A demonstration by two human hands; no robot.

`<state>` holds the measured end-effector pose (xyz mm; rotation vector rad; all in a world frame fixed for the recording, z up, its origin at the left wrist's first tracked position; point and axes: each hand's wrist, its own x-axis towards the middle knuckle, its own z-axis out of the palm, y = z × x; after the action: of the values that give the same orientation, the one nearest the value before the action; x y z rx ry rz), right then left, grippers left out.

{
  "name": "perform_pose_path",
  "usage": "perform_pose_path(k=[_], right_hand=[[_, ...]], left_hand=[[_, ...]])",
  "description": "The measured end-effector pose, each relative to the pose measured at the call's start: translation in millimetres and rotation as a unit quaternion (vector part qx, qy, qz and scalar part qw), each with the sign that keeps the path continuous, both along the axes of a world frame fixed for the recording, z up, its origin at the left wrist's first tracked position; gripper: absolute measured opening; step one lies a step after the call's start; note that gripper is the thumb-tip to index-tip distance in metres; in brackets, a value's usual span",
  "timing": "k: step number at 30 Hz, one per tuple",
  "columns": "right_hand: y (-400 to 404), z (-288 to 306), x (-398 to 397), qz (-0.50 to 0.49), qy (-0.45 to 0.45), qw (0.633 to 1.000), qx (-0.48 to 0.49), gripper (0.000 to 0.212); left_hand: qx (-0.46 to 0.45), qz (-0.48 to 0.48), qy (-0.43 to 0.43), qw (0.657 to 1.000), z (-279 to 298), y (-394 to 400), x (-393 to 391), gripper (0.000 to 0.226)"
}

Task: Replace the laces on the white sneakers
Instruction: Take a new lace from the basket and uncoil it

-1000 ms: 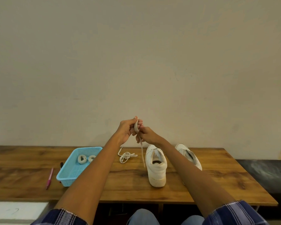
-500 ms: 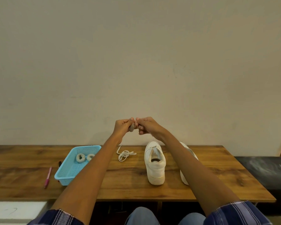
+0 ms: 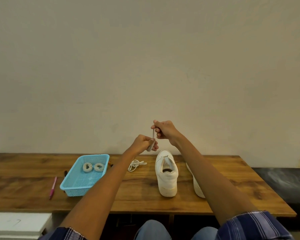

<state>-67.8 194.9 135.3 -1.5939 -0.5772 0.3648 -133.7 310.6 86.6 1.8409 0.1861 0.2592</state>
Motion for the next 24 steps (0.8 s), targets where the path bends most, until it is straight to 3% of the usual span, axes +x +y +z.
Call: perform_pose_path(k=[8,12,16,24], right_hand=[[-4,-19,10,-0.016,0.0,1.0,0.019,0.03],[-3,-32,9,0.029,0.008,0.999,-0.04,0.031],[-1,-40,5,0.085,0.048,0.995,-0.034,0.032],[6,-42,-5,0.105,0.102,0.988,-0.043,0.027]], left_hand=[[-0.075,-0.007,-0.034,0.997,10,1,-6,0.025],[-0.136,0.017,-0.041,0.99,14,1,-5,0.023],[-0.187,0.028,-0.043,0.981,8,1,-5,0.024],[-0.264,0.047,-0.061,0.961,5,3,-11,0.028]])
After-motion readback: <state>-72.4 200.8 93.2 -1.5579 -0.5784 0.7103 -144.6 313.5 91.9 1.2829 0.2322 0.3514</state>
